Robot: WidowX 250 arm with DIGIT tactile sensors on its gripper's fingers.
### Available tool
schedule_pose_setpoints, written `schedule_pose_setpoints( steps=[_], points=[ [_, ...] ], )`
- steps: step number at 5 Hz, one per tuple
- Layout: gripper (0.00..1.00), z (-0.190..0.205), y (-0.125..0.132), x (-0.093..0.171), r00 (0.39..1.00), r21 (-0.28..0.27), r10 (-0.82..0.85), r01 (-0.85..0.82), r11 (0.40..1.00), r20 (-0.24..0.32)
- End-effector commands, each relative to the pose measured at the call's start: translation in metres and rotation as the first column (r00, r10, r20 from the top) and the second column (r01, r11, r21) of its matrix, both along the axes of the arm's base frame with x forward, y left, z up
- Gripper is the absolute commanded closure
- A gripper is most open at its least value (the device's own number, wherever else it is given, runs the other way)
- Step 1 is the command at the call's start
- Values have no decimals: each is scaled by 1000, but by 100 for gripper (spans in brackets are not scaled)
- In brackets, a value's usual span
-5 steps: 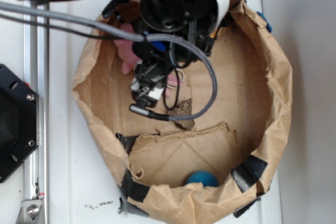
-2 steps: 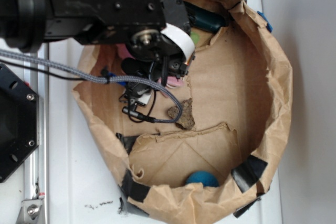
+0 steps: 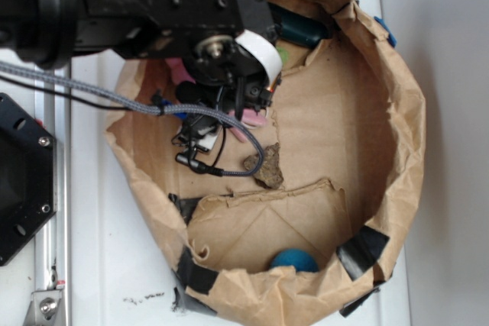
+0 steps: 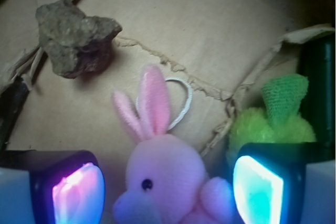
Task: Grab the pink bunny.
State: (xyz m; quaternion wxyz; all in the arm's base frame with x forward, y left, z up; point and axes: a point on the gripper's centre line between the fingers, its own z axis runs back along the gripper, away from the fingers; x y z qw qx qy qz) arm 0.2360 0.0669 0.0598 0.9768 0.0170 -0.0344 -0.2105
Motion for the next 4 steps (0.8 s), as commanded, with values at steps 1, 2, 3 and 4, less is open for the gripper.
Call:
schedule_pose_setpoints(
  steps=[1, 2, 3, 4],
  points=[
    [0, 5, 4, -1, 1000, 32, 6, -6, 999, 0],
    [0, -1, 5, -6, 1000, 35, -10, 10, 999, -1],
    [0, -13, 7, -1, 1000, 15, -2, 2, 1000, -25],
    [0, -22, 9, 2, 999, -15, 12, -12, 1000, -38]
  ],
)
